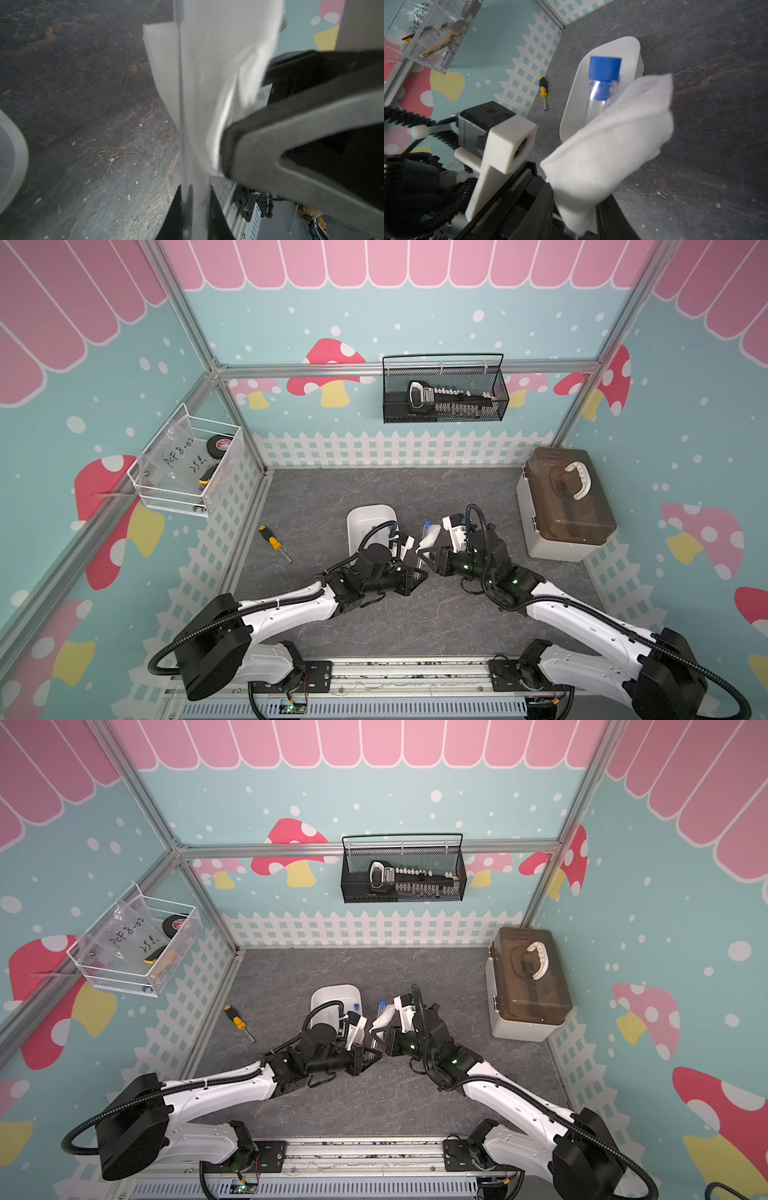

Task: Wipe the exteriors of test tubes
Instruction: Wipe the dirt from the test tube.

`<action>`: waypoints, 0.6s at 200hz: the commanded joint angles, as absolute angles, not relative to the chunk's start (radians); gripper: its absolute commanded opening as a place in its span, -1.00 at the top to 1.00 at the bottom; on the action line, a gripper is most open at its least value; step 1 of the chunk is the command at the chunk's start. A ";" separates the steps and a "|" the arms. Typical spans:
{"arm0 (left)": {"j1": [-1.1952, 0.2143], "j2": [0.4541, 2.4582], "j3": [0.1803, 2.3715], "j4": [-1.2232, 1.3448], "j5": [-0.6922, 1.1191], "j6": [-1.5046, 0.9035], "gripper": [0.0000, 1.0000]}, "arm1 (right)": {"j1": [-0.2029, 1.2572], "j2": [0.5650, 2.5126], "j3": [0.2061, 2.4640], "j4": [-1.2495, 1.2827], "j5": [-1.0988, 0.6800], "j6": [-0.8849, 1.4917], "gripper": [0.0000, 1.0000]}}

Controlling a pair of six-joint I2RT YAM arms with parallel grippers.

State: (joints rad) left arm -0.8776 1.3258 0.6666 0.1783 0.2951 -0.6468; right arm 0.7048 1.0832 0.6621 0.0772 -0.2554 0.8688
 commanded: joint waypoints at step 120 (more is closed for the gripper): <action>-0.891 1.313 0.659 0.227 0.328 -0.663 0.91 | 0.684 1.201 0.837 0.031 -0.159 0.754 0.41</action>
State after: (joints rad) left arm -0.8795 1.3247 0.6682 0.2108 0.3080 -0.6510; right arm 0.7013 1.1942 0.7918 0.0448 -0.1799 0.7979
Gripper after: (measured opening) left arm 0.148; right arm 0.303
